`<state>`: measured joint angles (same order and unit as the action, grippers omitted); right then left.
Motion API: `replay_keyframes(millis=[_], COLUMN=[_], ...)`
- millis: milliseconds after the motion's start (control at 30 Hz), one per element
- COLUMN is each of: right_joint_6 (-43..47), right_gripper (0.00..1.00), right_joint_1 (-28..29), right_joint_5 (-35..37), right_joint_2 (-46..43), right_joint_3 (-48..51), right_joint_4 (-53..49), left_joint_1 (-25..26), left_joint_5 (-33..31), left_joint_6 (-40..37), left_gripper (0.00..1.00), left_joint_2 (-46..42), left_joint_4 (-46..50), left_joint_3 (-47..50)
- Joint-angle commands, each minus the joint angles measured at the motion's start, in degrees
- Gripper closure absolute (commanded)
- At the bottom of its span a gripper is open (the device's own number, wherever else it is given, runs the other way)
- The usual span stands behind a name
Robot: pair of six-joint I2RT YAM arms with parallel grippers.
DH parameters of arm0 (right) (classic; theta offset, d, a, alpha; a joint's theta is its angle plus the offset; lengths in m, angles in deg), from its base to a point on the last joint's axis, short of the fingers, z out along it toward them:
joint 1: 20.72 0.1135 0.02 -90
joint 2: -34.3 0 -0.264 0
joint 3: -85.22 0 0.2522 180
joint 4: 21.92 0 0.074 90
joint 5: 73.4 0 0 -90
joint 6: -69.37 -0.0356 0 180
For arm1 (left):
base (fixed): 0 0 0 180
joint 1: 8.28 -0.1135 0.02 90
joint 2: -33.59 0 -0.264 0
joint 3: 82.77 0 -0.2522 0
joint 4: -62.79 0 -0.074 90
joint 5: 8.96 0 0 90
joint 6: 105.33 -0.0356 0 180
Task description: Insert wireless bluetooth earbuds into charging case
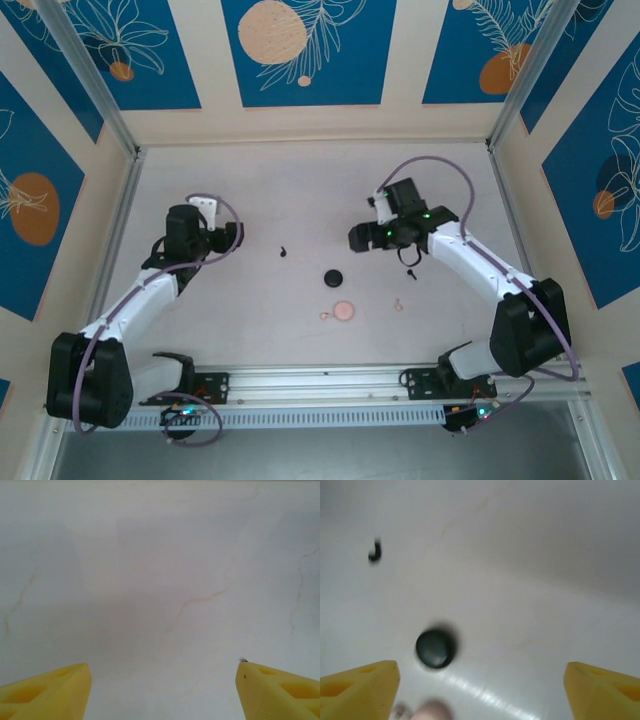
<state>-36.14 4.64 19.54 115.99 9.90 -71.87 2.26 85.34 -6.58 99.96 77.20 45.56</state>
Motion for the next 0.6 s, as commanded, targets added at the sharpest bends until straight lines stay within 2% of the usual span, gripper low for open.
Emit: replay_keyframes(millis=[0,133,267,567], right_joint_6=[-7.90,-15.90,-18.04,-19.49], right_gripper=[0.19,0.21,0.21,0.22], right_joint_1=[3.72,8.55,12.84,15.33], right_joint_5=[-1.86,-1.06,1.67,2.86], right_joint_2=[3.01,6.84,13.05,26.43], right_joint_3=[-3.62,-6.40,-10.51,-18.83], right_joint_4=[-12.50,-14.89,-17.27,-20.30], left_joint_1=[0.27,0.47,0.52,0.47], left_joint_5=[0.69,0.10,-1.32,-1.68], left_joint_6=[6.57,7.98,7.16,6.50], left_gripper=[0.26,0.26,0.27,0.27], left_joint_2=[-2.57,-4.03,-4.66,-4.17], left_joint_4=[6.98,8.63,10.34,10.21], left_joint_3=[2.21,3.71,3.86,4.68])
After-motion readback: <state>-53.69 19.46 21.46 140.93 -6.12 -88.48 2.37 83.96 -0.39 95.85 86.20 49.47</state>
